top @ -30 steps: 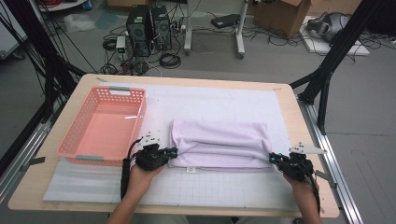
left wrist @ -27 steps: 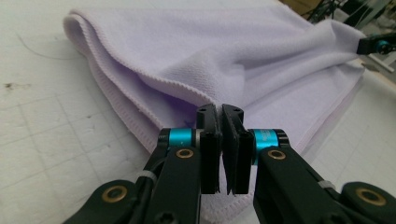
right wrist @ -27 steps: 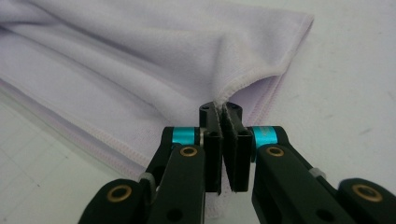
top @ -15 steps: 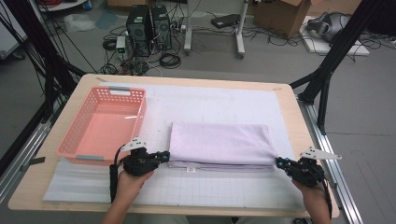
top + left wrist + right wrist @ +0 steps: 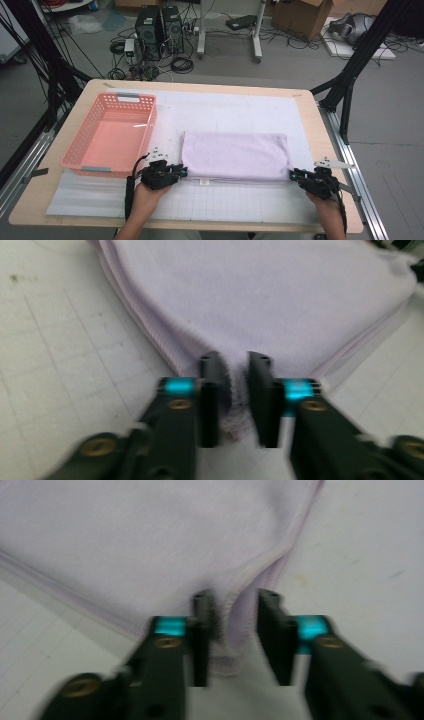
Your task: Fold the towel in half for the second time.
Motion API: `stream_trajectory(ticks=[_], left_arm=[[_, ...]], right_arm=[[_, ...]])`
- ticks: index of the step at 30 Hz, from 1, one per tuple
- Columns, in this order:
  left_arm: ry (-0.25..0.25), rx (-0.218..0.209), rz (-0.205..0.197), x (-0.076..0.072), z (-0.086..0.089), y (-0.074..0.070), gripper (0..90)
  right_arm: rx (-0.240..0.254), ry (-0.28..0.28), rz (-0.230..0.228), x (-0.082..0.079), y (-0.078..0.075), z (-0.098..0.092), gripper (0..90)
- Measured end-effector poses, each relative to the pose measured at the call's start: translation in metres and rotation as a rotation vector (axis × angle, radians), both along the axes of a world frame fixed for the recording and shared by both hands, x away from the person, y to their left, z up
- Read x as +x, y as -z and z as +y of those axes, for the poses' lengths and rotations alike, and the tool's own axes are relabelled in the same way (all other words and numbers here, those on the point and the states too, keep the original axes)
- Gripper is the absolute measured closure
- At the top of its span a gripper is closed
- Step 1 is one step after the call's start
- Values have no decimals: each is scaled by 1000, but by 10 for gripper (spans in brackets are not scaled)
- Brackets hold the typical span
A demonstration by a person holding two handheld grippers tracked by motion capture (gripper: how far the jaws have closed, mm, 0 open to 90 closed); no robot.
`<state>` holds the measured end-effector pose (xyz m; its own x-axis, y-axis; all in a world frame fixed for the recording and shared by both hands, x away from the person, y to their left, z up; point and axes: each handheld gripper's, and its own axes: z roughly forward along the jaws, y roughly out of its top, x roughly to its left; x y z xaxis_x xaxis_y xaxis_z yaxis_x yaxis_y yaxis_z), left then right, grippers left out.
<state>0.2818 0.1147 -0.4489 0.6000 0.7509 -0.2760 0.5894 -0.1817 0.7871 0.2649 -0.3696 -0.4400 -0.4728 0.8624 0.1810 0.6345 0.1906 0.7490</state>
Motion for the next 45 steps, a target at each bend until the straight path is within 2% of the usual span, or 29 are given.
stream_trajectory(ticks=[3, 8, 10, 12, 13, 14, 15, 16, 17, 18, 19, 21, 24, 25, 26, 27, 32, 34, 36, 40, 43, 45], left_arm=[[0, 3, -12, -4, 2, -5, 858], [8, -15, -9, -13, 9, -9, 857], [8, -10, -15, -15, 8, -9, 822], [-22, -8, -62, -15, 8, -12, 642], [-30, -13, -91, -15, 8, -15, 604], [-36, -22, -122, -15, 7, -17, 587], [-27, -28, -148, -14, 6, -20, 576], [-19, -35, -165, -12, 3, -22, 575], [-4, -41, -171, -9, 0, -23, 574], [14, -50, -167, -7, -3, -22, 579], [25, -42, -164, -4, -7, -20, 588], [30, -14, -133, 2, -13, -13, 603], [-3, 23, -70, 7, -14, -1, 637], [-5, 30, -56, 7, -13, 2, 641], [-6, 24, -56, 6, -12, 3, 648], [-9, 24, -49, 6, -11, 2, 651], [-23, 36, -43, -2, -5, 2, 666], [-32, 30, -37, -3, -2, 0, 649], [-29, 6, -62, -3, 2, -3, 603], [-16, -62, -154, -5, 5, -14, 514], [-16, -87, -208, -7, 6, -18, 415], [-20, -100, -229, -6, 8, -19, 343]], right_arm=[[-26, -23, 11, -4, -3, 1, 870], [11, -16, 16, -12, -10, -7, 854], [-16, -4, 17, -14, -10, -6, 673], [-42, 20, -14, -15, -13, -5, 609], [-45, 33, -47, -15, -16, -5, 599], [-39, 44, -81, -16, -19, -4, 600], [-33, 43, -116, -17, -22, -3, 642], [-33, 33, -143, -17, -24, 0, 706], [-43, 24, -160, -16, -25, 3, 729], [-54, 14, -169, -13, -25, 7, 754], [-55, 1, -164, -10, -24, 11, 773], [-62, -15, -137, -2, -19, 19, 774], [-87, -34, -90, 7, -5, 26, 771], [-117, -37, -72, 9, 0, 26, 772], [-133, -40, -62, 10, 3, 25, 773], [-121, -38, -67, 9, 4, 22, 774], [-160, -12, -73, 1, 2, 13, 773], [-156, 2, -74, -5, 0, 9, 748], [-135, 9, -93, -12, -4, 3, 690], [-64, 29, -162, -21, -16, -5, 596], [-18, 35, -204, -25, -23, -7, 556], [4, 23, -231, -28, -26, -5, 468]])
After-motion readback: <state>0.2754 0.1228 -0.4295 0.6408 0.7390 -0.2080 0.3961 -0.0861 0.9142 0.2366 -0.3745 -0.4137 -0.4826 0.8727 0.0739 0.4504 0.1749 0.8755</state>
